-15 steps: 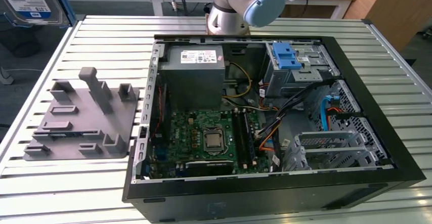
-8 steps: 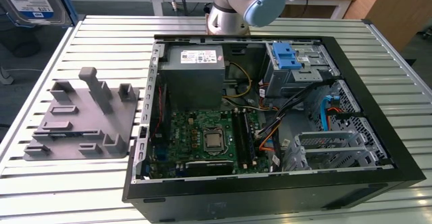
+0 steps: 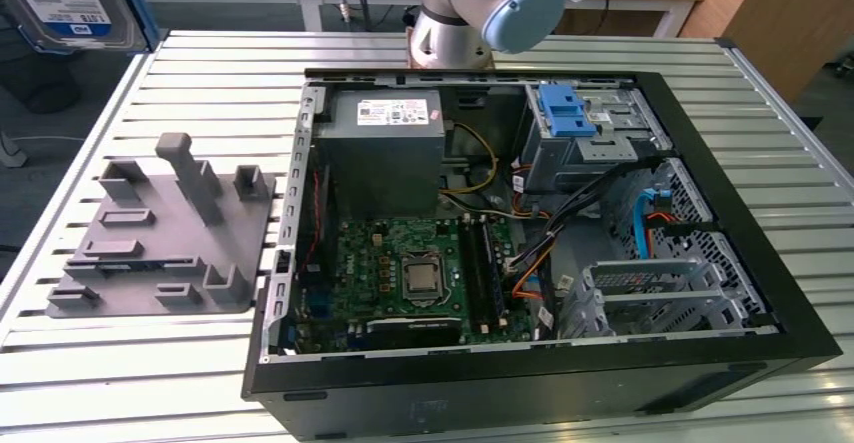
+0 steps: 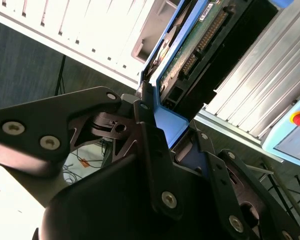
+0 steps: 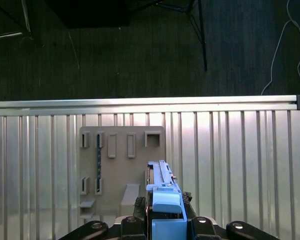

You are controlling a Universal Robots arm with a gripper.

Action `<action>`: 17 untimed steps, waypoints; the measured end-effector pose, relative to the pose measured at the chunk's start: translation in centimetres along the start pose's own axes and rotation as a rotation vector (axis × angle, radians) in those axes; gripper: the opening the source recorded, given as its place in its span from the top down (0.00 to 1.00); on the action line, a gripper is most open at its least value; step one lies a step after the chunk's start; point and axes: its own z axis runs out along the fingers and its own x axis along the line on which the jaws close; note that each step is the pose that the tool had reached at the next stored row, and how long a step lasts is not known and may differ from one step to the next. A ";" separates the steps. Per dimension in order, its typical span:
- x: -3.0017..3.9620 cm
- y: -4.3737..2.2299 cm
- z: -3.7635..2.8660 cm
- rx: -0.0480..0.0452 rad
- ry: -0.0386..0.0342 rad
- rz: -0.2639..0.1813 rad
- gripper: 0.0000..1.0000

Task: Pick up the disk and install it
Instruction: 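Pick up the disk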

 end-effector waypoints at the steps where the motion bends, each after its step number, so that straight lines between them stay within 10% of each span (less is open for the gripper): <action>1: -0.01 -0.10 0.00 0.0000 0.0000 0.000 0.64; 17: -0.04 -0.84 -0.01 0.0000 0.0000 0.000 0.64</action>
